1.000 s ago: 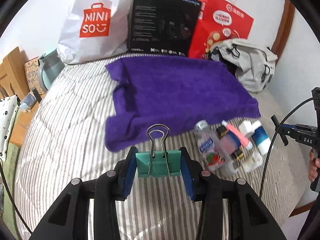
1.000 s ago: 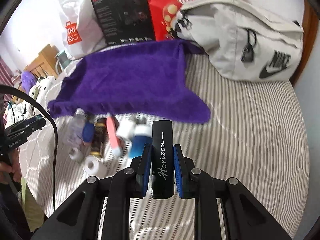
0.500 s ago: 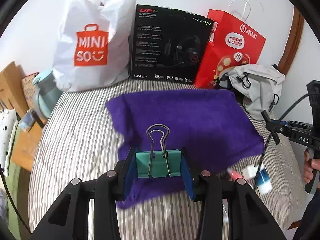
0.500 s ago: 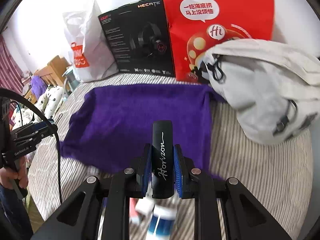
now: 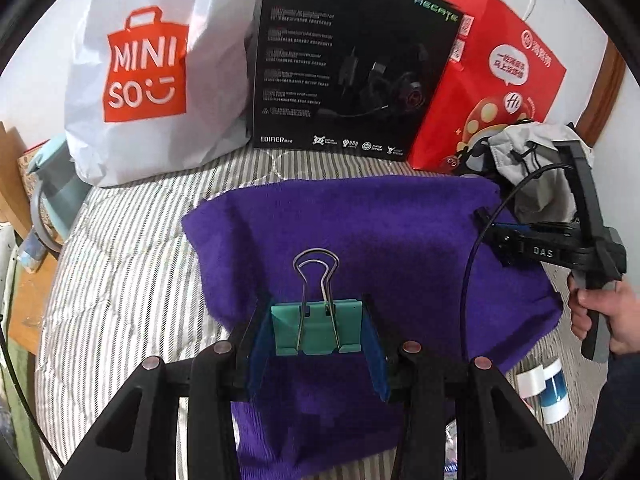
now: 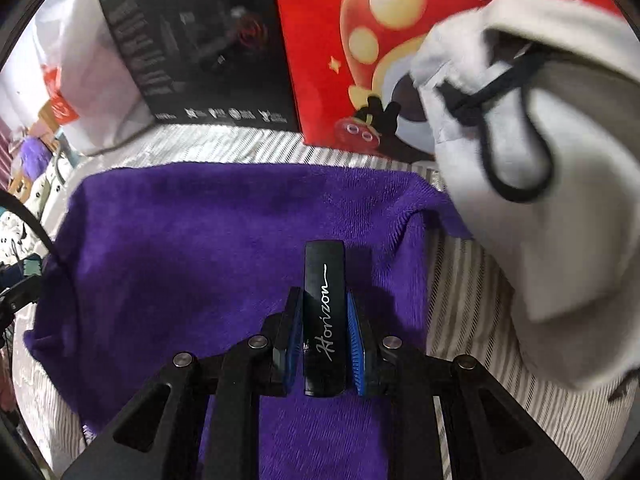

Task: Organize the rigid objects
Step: 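Place the clip on the purple towel with the left gripper while the right gripper places the stick there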

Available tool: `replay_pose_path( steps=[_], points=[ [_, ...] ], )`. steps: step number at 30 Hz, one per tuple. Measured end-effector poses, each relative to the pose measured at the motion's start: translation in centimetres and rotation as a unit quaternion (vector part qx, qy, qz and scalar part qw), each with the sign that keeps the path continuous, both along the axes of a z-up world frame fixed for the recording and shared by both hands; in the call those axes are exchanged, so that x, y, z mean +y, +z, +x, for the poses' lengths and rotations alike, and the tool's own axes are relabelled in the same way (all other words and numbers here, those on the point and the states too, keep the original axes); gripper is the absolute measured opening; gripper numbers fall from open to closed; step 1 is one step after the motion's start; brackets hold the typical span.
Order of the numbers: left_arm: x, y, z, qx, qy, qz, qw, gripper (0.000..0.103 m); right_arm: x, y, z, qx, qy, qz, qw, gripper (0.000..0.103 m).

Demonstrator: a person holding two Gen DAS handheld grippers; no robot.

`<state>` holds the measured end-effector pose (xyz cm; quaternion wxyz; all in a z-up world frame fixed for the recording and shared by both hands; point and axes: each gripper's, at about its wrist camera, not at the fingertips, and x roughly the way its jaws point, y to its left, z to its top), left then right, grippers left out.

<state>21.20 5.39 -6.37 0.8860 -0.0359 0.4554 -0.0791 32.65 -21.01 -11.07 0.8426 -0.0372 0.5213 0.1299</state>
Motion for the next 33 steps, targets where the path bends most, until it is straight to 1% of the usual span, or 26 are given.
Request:
replay_pose_path(
  steps=[4,6,7,8,11,16,20,24,26,28,30,32,33],
  points=[
    [0.1,-0.5,1.0,0.005,-0.002,-0.001,1.0,0.04,0.6,-0.1,0.4,0.0,0.006,-0.012,1.0,0.023],
    [0.1,-0.8,1.5,0.007,-0.001,-0.001,1.0,0.039,0.9,-0.2,0.3,0.001,0.014,-0.013,1.0,0.031],
    [0.0,-0.9,1.9,0.009,-0.001,-0.001,1.0,0.04,1.2,-0.3,0.1,-0.001,0.023,-0.014,1.0,0.039],
    [0.0,-1.0,2.1,0.009,-0.001,-0.002,1.0,0.04,1.5,-0.4,-0.2,-0.001,0.031,-0.016,0.999,0.044],
    [-0.2,-1.5,3.0,0.011,-0.003,0.001,0.9999,0.04,1.8,-0.3,-1.2,0.003,0.032,-0.029,0.999,0.044],
    [-0.4,-2.6,4.9,0.018,0.003,0.008,0.9998,0.04,0.6,1.5,-4.9,-0.009,0.027,0.003,1.0,0.044],
    [-0.9,-3.3,6.1,0.024,0.009,0.015,0.9996,0.04,-0.6,2.8,-8.0,-0.013,0.022,0.008,1.0,0.045],
    [-1.5,-4.3,6.6,0.034,0.012,0.041,0.9985,0.04,-2.0,3.6,-10.9,-0.014,0.011,0.028,0.999,0.045],
    [-1.9,-4.3,6.6,0.026,0.008,0.051,0.9983,0.04,-2.6,3.9,-12.1,-0.016,0.005,0.031,0.999,0.045],
    [-2.5,-4.4,6.6,0.027,0.002,0.075,0.9968,0.04,-3.2,4.1,-13.5,-0.015,0.002,0.031,0.999,0.046],
    [-2.8,-4.4,6.6,0.027,0.004,0.086,0.9959,0.043,-3.5,4.2,-14.0,-0.016,-0.005,0.031,0.999,0.046],
    [-2.8,-4.5,6.5,0.029,0.01,0.093,0.9952,0.055,-4.1,4.5,-14.7,-0.019,-0.011,0.038,0.999,0.046],
    [-2.8,-4.5,6.4,0.033,0.009,0.093,0.9951,0.056,-4.3,4.8,-15.0,-0.021,-0.016,0.043,0.999,0.046]
  ],
)
